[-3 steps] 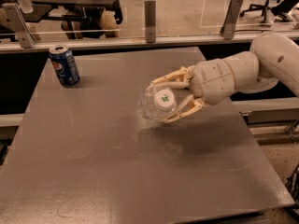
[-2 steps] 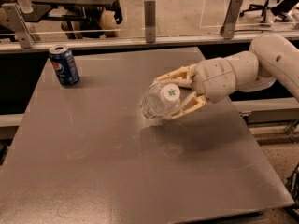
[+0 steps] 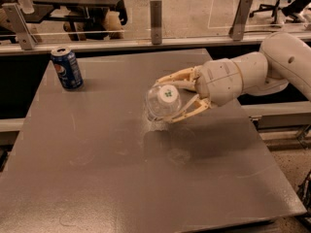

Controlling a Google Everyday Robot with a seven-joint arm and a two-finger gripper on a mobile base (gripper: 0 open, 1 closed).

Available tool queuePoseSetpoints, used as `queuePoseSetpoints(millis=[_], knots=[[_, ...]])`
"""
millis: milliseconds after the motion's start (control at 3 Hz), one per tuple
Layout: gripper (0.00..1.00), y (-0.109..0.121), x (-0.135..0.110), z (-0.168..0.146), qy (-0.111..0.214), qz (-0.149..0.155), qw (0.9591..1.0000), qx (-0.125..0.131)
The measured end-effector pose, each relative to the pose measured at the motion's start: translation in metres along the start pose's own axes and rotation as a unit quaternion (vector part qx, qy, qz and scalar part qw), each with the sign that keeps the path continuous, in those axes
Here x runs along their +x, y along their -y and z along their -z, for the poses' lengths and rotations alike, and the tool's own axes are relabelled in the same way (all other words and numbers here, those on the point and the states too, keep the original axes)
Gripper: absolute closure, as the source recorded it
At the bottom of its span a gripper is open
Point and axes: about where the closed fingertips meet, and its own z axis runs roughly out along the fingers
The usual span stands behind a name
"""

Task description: Place blue plastic bottle upright

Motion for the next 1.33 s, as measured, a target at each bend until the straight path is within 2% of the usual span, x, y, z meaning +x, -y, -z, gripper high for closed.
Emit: queuePoseSetpoints(millis=[333, 667, 1000, 1333], knots=[[1.00, 0.018, -0.004, -0.019, -0.069, -0.033, 0.9963, 0.039], [1.00, 0.032, -0.004, -0.029, -0.115, -0.066, 0.9872, 0.089], [1.00, 0.040, 0.004, -0.036, -0.124, -0.091, 0.9746, 0.163], [1.00, 0.043, 0.008, -0.043, -0.117, -0.082, 0.9643, 0.223]])
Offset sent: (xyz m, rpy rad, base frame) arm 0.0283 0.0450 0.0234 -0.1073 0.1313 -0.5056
